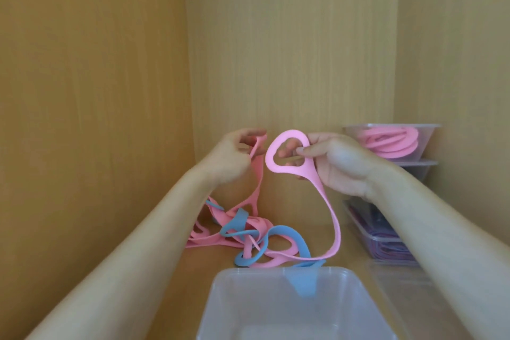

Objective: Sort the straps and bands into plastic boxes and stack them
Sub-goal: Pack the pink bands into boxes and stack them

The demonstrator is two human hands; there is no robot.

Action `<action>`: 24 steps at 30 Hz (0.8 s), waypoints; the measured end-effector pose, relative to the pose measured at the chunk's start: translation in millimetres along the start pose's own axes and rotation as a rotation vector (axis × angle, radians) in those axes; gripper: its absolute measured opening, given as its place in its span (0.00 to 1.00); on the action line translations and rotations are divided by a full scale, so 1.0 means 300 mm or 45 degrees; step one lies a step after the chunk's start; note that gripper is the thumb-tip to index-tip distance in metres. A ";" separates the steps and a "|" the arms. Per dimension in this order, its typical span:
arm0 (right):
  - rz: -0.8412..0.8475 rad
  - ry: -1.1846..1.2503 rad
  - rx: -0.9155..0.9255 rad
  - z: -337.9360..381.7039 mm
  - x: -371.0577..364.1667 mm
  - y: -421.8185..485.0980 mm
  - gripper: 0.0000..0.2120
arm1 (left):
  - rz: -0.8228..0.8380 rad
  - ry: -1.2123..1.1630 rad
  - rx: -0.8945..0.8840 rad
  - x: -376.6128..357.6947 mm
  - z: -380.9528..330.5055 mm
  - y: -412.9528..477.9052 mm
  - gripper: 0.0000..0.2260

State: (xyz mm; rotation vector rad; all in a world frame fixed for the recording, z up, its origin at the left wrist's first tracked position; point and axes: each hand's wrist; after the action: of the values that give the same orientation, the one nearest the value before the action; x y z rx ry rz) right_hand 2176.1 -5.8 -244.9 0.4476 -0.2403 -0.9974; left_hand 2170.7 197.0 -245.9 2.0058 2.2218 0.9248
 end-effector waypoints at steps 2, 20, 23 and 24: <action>0.007 0.027 0.008 0.011 0.002 -0.002 0.10 | -0.005 0.237 -0.090 -0.004 0.023 0.002 0.31; -0.129 -0.172 0.182 0.018 0.022 0.002 0.13 | -0.243 -0.079 0.030 -0.004 0.011 0.009 0.11; -0.223 -0.080 0.215 0.020 0.010 0.008 0.12 | -0.058 -0.189 -0.016 -0.021 -0.011 -0.017 0.06; -0.264 -0.057 0.223 0.020 0.007 0.011 0.10 | -0.006 -0.212 -0.032 -0.028 -0.017 -0.021 0.07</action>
State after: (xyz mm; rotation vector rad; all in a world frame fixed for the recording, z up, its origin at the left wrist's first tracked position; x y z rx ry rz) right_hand 2177.3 -7.5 -238.1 0.6194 -0.3279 -1.1955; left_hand 2164.7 187.3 -247.5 1.9860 2.1158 0.7505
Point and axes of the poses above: each hand's wrist, its own y-axis towards the middle knuckle, its own x-axis out of the back of the hand, z = x × y, and after that the axes turned 7 degrees about x, right-handed
